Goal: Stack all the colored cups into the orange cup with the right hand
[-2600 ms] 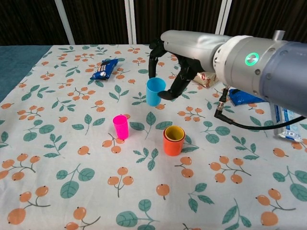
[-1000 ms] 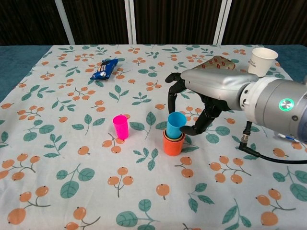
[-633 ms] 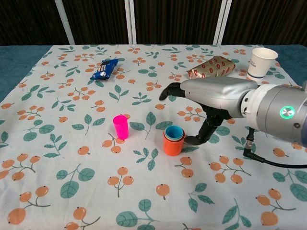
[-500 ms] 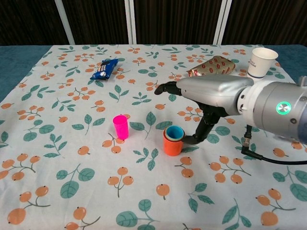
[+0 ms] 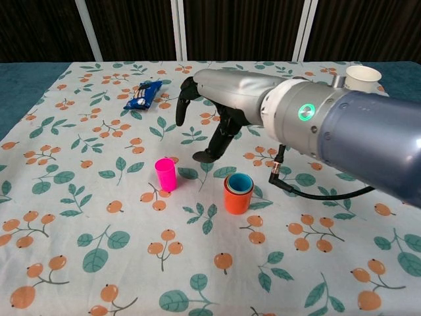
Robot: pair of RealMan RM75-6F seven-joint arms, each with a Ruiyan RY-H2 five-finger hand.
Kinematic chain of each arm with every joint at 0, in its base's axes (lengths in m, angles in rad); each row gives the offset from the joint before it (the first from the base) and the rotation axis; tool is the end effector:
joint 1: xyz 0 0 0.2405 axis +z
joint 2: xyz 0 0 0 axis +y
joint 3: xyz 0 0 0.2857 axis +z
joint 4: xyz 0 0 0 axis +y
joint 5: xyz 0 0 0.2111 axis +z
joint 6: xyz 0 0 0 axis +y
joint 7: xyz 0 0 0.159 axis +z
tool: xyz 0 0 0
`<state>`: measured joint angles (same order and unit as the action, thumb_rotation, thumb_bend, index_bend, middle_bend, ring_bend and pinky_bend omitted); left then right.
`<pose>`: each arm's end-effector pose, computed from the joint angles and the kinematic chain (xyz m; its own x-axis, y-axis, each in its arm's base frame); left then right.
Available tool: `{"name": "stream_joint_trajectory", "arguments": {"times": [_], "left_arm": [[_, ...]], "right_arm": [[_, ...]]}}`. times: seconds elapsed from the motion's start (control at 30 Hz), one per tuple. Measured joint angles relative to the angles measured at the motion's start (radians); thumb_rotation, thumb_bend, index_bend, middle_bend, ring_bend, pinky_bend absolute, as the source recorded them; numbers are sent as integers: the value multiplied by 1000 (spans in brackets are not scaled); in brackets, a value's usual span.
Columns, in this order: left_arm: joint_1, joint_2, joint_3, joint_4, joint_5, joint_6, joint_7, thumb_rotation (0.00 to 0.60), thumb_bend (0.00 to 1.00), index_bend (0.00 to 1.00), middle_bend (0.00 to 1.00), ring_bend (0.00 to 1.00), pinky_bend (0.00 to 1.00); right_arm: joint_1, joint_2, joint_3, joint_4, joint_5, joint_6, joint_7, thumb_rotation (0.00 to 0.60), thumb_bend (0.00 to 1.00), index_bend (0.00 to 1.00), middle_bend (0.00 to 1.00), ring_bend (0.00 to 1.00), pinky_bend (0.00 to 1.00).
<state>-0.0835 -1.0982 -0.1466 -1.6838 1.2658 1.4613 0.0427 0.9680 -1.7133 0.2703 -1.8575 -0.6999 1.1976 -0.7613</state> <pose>-0.3515 0.2131 0.1952 0.3562 -0.0585 0.9326 0.9182 0.2070 -0.3377 -0.0186 -0.3258 -0.0562 0.3496 -0.3412 0.8726 -0.8870 -0.4204 0.1910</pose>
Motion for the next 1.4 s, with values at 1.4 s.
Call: {"name": "stream_joint_trajectory", "arguments": {"times": [1.4], "left_arm": [[-2, 6, -4, 5, -8, -10, -18, 600, 122, 46, 0, 0, 0]], "right_arm": [[117, -244, 71, 326, 148, -40, -41, 600, 349, 441, 0, 44, 137]]}}
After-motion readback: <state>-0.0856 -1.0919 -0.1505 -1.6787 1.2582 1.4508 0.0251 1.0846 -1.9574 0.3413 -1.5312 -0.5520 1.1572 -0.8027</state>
